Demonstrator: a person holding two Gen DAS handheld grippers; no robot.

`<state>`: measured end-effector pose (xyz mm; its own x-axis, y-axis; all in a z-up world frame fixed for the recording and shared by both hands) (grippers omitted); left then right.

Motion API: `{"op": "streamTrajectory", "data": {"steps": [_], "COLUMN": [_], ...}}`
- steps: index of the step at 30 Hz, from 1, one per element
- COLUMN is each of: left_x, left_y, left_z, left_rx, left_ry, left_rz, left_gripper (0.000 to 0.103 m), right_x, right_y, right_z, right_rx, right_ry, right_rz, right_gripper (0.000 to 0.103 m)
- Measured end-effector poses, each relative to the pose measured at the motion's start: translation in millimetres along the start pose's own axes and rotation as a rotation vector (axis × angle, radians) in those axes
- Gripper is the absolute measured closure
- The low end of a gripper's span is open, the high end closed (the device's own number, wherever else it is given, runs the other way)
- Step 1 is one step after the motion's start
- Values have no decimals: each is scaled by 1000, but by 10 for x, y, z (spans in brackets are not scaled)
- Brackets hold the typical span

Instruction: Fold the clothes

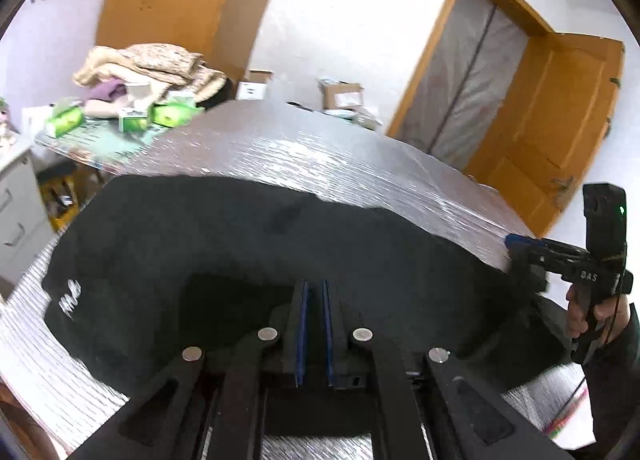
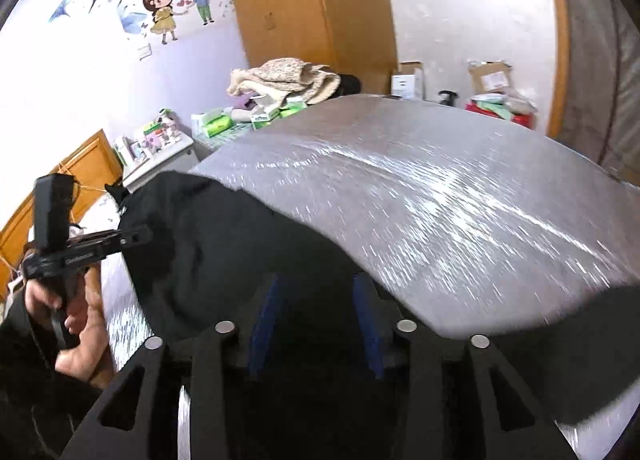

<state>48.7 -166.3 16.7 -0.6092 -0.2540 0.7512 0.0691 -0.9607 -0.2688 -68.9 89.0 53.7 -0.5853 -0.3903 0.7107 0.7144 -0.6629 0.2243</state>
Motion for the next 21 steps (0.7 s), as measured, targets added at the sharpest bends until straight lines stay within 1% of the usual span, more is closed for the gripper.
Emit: {"op": "streamTrajectory", "data": {"steps": [2, 4, 6, 7, 8, 9, 10, 11, 12, 17, 18, 19, 21], "left_x": [6, -67, -175, -215, -253, -262, -271, -280, -283, -281, -278, -275, -284], "left_y": [0, -5, 9, 26, 42, 56, 70, 84, 93, 102, 105, 108, 102], "left_z": [-94, -204, -310, -301, -293, -293, -294, -294, -299, -285, -285, -283, -254], "left_rx": [-8, -8, -9, -16, -23, -30, -37, -44, -48, -59, -61, -63, -61], "left_ry": [23, 65, 112, 99, 86, 85, 83, 82, 80, 79, 80, 80, 82], "left_rz": [-2, -11, -14, -10, -6, 2, 9, 17, 21, 17, 18, 19, 19], "left_gripper": [97, 97, 97, 97, 97, 97, 97, 97, 97, 97, 97, 97, 97], "right_x": [155, 286, 308, 311, 298, 285, 272, 259, 250, 230, 227, 212, 187], "right_y": [-35, -72, -124, -128, -94, -59, -25, 9, 40, 141, 95, 24, -162], "right_z": [-300, -589, -833, -908, -901, -895, -888, -881, -855, -575, -584, -596, -634], "right_rx": [44, 81, 91, 97, 106, 116, 125, 135, 147, 223, 212, 173, 37], "right_ry": [50, 105, 183, 209, 212, 215, 218, 222, 218, 148, 146, 146, 152], "right_rz": [-16, -32, -45, -45, -34, -22, -11, 0, 11, 63, 53, 33, -16], "right_gripper": [62, 62, 62, 62, 62, 65, 81, 93, 93, 98, 98, 98, 98]}}
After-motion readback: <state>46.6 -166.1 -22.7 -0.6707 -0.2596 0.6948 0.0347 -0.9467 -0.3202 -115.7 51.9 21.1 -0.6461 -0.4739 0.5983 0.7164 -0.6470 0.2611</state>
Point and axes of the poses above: each gripper's, at about its wrist camera, not at the fingertips, and z roughly against the way its jaws point, y to its left, x to its top, the point moved 2 cm from there along -z, roughly the way its jaws point, and after that the axes turned 4 degrees about -z, right-handed, at the moved point
